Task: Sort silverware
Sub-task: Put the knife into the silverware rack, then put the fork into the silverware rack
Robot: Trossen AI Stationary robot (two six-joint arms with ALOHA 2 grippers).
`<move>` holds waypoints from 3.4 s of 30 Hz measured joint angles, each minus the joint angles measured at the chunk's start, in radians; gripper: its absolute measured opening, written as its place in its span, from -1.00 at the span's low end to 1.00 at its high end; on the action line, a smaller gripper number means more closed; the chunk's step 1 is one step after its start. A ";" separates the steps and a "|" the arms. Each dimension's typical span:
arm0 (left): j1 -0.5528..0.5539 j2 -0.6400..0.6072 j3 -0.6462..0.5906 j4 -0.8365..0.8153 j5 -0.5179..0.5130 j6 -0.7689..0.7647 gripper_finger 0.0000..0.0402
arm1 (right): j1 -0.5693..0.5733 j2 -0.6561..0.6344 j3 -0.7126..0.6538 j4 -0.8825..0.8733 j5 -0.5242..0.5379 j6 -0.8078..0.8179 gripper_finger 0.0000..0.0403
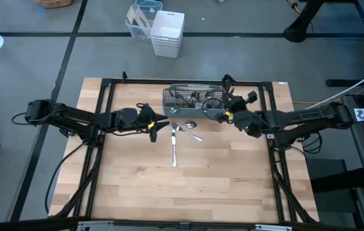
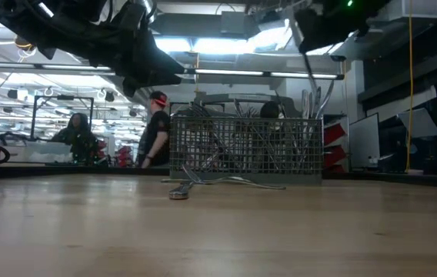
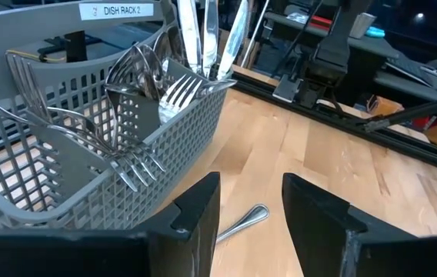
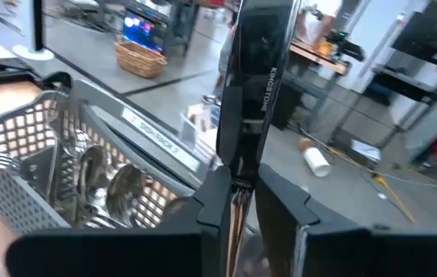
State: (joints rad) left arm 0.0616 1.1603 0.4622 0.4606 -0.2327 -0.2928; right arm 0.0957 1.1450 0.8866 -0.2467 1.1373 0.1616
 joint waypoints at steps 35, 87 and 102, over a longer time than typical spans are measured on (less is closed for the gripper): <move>0.000 0.000 0.000 -0.009 0.000 0.005 -0.34 | -0.260 0.001 -0.419 0.608 -0.529 -0.192 -0.71; -0.145 0.024 0.061 -0.084 0.093 -0.723 -0.34 | -0.259 0.000 0.006 -0.237 -1.109 -0.028 -0.04; -0.118 0.350 0.316 -0.181 0.095 -0.155 -0.34 | -0.089 0.000 0.006 -0.332 -1.121 0.075 -0.04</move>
State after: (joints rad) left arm -0.0566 1.5104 0.7786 0.2797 -0.1375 -0.4473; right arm 0.0065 1.1454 0.8925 -0.5789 0.0158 0.2363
